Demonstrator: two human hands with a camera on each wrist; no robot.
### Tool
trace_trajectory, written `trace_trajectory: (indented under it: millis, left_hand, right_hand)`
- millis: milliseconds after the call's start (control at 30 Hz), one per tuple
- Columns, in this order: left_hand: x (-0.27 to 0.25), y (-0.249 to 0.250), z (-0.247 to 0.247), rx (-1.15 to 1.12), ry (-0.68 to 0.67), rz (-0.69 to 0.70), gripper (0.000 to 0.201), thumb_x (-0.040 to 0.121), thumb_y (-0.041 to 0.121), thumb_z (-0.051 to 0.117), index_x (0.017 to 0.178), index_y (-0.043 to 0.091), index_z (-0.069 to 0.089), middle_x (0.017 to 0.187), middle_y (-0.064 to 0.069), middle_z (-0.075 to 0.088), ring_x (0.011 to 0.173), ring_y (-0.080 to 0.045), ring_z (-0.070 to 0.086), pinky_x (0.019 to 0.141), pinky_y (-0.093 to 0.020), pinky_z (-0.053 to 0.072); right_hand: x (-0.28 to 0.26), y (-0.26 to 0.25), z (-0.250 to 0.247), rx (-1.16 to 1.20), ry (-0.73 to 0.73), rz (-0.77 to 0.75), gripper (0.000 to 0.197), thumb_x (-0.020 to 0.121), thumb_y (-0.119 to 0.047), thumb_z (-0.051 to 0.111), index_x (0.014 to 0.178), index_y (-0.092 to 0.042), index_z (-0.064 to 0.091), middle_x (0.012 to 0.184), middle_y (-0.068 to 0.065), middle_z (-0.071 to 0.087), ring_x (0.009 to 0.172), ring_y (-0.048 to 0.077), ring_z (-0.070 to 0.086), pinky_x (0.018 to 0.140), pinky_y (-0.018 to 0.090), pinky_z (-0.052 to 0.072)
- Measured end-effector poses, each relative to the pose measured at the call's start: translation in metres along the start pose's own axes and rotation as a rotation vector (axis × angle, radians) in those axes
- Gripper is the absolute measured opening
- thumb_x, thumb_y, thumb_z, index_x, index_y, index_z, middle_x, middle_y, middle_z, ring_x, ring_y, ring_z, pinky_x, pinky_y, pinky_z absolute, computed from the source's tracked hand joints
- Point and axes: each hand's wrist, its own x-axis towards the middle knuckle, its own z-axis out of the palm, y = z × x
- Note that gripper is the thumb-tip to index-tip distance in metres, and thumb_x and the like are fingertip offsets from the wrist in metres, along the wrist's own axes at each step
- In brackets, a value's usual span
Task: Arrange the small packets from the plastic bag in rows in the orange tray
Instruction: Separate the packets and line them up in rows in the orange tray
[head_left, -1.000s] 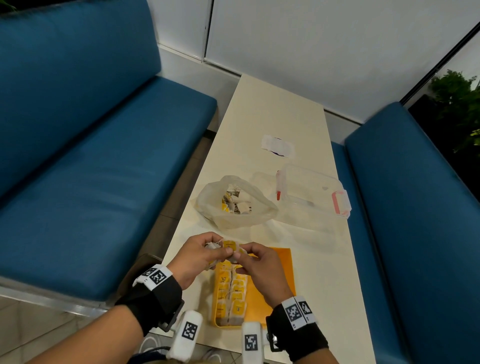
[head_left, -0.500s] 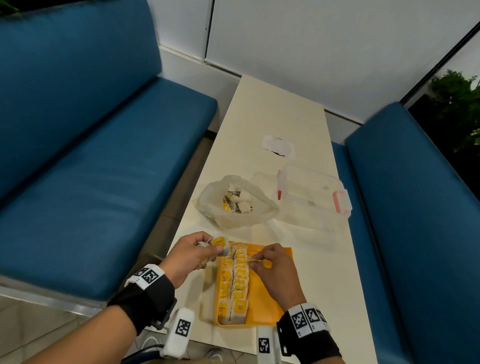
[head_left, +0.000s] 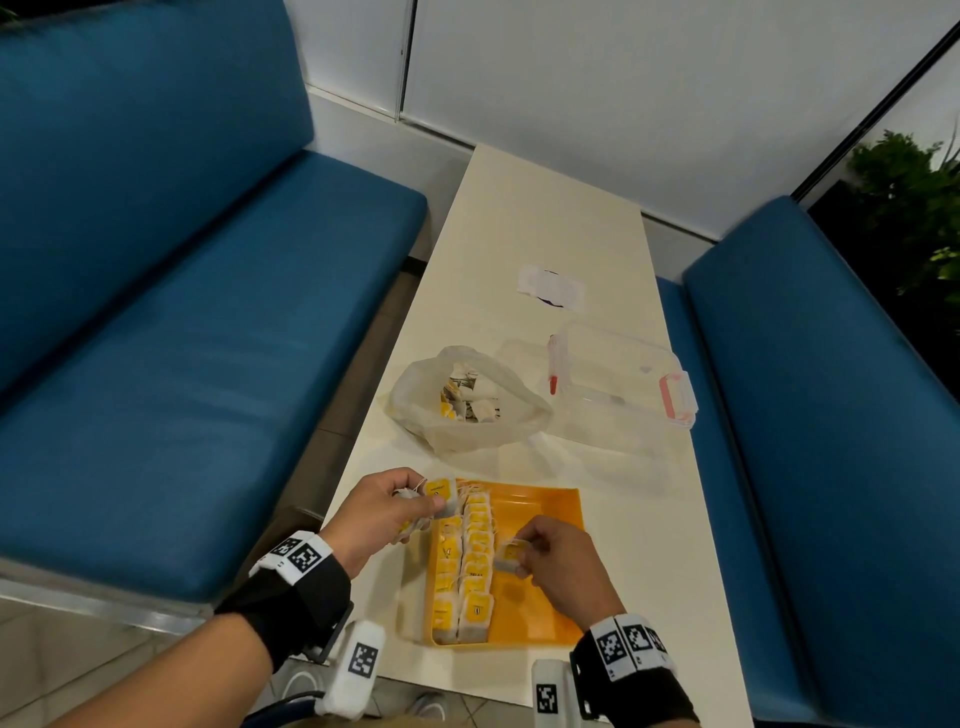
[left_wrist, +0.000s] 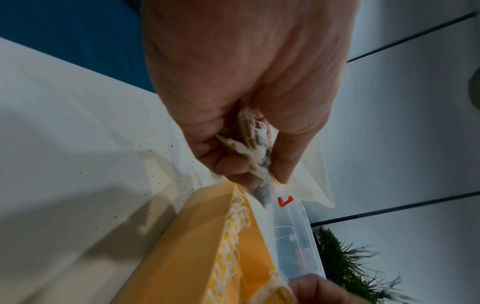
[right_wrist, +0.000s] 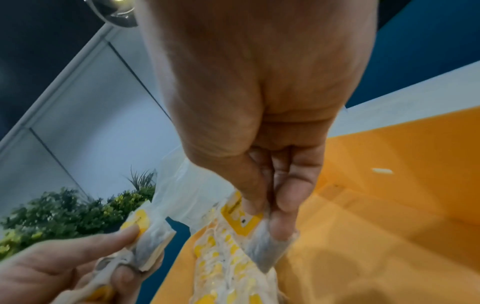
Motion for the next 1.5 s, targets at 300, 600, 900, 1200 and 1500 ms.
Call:
trace_trajectory:
  millis: [300, 600, 900, 1200, 1500]
  left_hand:
    - [-0.005, -0.003, 0.016, 0.113, -0.039, 0.113, 0.021, 0.078, 0.013, 0.087, 0.081, 0.007, 0.067, 0.066, 0.010, 0.066, 0.053, 0.003, 0.058, 0.050, -0.014, 0.044]
    - [-0.002, -0.008, 0.014, 0.209, -0.044, 0.118, 0.019, 0.079, 0.019, 0.087, 0.083, 0.010, 0.071, 0.073, 0.011, 0.069, 0.061, 0.004, 0.060, 0.056, -0.015, 0.046]
    - [0.002, -0.009, 0.013, 0.235, -0.052, 0.116, 0.019, 0.079, 0.017, 0.087, 0.082, 0.010, 0.070, 0.079, 0.004, 0.067, 0.062, -0.001, 0.060, 0.056, -0.017, 0.047]
    - [0.003, -0.009, 0.013, 0.240, -0.046, 0.108, 0.022, 0.078, 0.020, 0.088, 0.087, 0.006, 0.073, 0.076, 0.009, 0.067, 0.063, -0.003, 0.059, 0.056, -0.019, 0.048]
    - [0.008, -0.008, 0.016, 0.229, -0.038, 0.103, 0.021, 0.076, 0.022, 0.089, 0.089, 0.013, 0.076, 0.087, 0.007, 0.072, 0.066, -0.001, 0.064, 0.056, -0.015, 0.047]
  right_hand:
    - [0.041, -0.003, 0.002, -0.189, 0.140, -0.102, 0.018, 0.088, -0.005, 0.058, 0.087, -0.021, 0.067, 0.094, 0.000, 0.068, 0.084, 0.013, 0.060, 0.066, 0.008, 0.038]
    - [0.056, -0.010, 0.007, -0.176, 0.223, -0.029, 0.013, 0.088, -0.006, 0.058, 0.091, -0.014, 0.067, 0.080, -0.002, 0.065, 0.076, 0.015, 0.060, 0.059, 0.015, 0.041]
    - [0.062, -0.020, 0.008, -0.218, 0.263, 0.045, 0.006, 0.087, -0.017, 0.062, 0.084, -0.011, 0.061, 0.078, 0.005, 0.065, 0.074, 0.021, 0.060, 0.064, 0.030, 0.048]
    - [0.067, -0.019, 0.013, -0.172, 0.204, 0.148, 0.038, 0.074, -0.043, 0.075, 0.062, -0.011, 0.061, 0.062, 0.000, 0.060, 0.057, 0.015, 0.053, 0.049, 0.026, 0.036]
    - [0.060, -0.007, 0.009, 0.000, 0.123, 0.166, 0.039, 0.075, -0.040, 0.076, 0.055, -0.014, 0.055, 0.050, 0.009, 0.058, 0.050, 0.018, 0.056, 0.053, 0.027, 0.047]
